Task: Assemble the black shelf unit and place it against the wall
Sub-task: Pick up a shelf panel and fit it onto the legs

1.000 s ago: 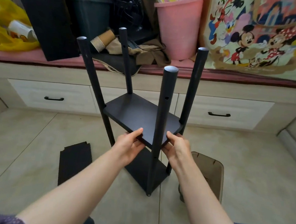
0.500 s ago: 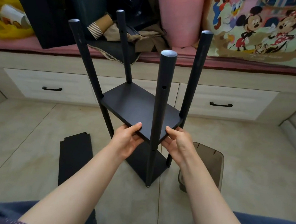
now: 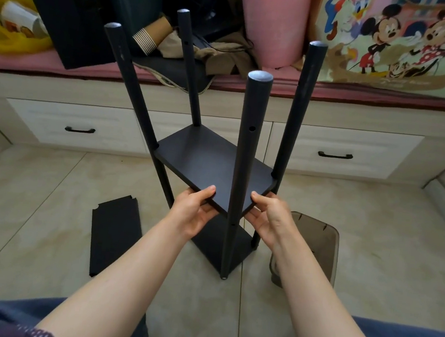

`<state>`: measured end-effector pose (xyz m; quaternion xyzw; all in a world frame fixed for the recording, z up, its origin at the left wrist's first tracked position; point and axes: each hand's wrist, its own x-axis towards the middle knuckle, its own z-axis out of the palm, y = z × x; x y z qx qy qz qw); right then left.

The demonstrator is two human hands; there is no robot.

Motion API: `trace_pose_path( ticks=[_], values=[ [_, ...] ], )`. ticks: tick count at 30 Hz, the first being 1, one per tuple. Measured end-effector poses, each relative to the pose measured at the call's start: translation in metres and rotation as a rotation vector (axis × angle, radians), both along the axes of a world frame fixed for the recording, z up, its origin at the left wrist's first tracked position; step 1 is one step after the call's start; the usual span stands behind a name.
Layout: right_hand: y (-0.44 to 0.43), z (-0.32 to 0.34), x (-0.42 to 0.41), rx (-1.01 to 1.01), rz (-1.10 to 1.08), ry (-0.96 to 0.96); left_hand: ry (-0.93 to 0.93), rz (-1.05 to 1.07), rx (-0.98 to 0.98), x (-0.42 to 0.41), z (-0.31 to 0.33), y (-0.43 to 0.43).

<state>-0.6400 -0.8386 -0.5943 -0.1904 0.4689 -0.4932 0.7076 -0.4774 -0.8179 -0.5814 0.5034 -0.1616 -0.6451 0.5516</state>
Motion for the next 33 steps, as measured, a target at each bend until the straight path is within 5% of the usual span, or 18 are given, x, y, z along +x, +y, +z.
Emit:
trace_pose_path(
  ticks=[14, 20, 25, 29, 33],
  values=[
    [0.006, -0.01, 0.002, -0.07, -0.019, -0.045, -0.079, -0.034, 0.024, -0.008, -0.011, 0.012],
    [0.004, -0.015, -0.011, -0.156, 0.068, 0.177, -0.168, -0.155, -0.012, -0.018, -0.018, 0.019],
    [0.006, -0.032, -0.031, -0.044, -0.029, 0.183, -0.2, -0.236, -0.036, -0.011, -0.018, 0.014],
    [0.016, -0.069, -0.057, 0.079, -0.167, 0.53, -0.166, -0.269, -0.054, -0.007, -0.023, 0.015],
    [0.037, -0.11, -0.075, 0.076, 0.026, 0.984, -0.114, -0.287, -0.084, -0.006, -0.025, 0.022]
  ],
)
